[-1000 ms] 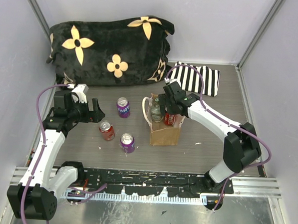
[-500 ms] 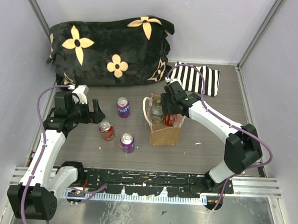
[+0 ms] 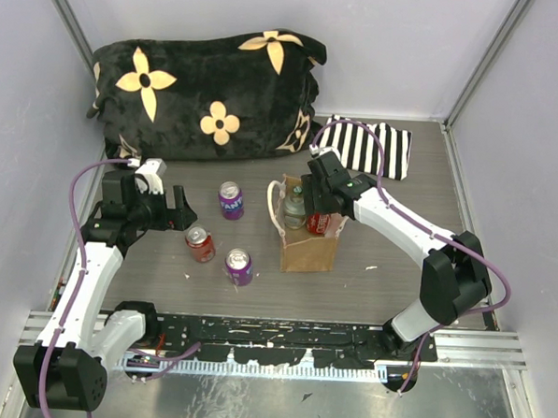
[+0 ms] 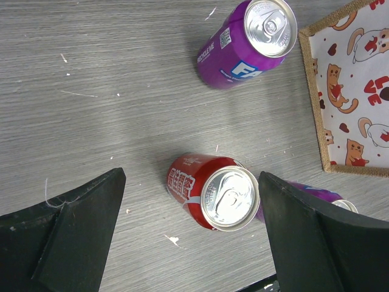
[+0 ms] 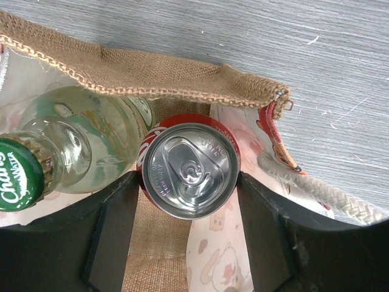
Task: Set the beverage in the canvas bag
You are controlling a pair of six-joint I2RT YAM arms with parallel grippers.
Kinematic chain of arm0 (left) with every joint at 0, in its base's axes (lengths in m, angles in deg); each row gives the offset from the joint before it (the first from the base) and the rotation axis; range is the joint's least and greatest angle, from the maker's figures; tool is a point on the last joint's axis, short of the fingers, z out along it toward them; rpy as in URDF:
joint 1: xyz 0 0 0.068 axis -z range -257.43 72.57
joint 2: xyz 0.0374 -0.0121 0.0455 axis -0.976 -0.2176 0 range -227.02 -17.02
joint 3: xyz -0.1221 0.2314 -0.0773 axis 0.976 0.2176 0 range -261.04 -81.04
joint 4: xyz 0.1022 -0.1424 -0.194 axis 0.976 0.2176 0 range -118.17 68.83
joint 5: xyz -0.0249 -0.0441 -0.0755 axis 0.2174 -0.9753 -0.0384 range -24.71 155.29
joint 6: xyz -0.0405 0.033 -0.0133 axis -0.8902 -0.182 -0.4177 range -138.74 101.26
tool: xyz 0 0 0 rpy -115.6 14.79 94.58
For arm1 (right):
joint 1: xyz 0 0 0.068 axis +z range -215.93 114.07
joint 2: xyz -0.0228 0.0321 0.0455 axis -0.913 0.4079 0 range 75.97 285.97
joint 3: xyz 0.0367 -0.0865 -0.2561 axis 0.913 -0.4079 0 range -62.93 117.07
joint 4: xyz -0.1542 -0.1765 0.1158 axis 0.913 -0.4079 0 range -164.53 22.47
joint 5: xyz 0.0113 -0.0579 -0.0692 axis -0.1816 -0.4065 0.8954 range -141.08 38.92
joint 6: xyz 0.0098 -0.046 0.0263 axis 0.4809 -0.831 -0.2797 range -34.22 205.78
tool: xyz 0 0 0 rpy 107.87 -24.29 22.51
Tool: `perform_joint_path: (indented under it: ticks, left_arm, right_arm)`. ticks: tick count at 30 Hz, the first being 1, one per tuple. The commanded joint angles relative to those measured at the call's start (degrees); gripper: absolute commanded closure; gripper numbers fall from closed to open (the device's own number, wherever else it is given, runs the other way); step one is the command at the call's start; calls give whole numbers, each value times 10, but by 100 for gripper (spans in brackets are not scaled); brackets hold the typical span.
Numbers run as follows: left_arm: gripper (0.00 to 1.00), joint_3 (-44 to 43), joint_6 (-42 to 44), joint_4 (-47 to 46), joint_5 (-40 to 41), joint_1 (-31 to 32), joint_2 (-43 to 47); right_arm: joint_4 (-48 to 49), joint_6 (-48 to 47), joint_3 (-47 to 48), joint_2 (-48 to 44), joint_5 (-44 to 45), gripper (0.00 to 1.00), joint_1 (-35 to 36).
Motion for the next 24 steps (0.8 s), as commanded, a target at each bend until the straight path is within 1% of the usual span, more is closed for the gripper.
perform_joint_path:
  ticks: [1, 8, 14, 15, 18, 19, 20, 24]
  left_arm:
    - [2, 8, -3, -11, -10, 1, 9]
    - [2, 11, -2, -12, -11, 1, 10]
    - [2, 12, -2, -12, -11, 1, 9]
    - [2, 11, -2, -11, -11, 1, 9]
    - [2, 11, -2, -12, -11, 1, 9]
    - [2, 11, -1, -12, -11, 1, 9]
    - [2, 11, -2, -12, -11, 1, 9]
    - [2, 12, -2, -12, -11, 1, 11]
  right_arm:
    - [-14, 0, -3, -14, -8, 99, -2]
    - [-22, 3, -15, -11, -20, 99, -2]
    - [-5, 1, -25, -27, -20, 99, -2]
    - [-9, -1, -22, -25, -20, 96, -2]
    - [-22, -4, -14, -19, -20, 71, -2]
    - [-25, -4, -14, -19, -19, 67, -2]
    - [-26, -4, -17, -19, -20, 63, -2]
    - [-26, -3, -26, -21, -20, 57, -2]
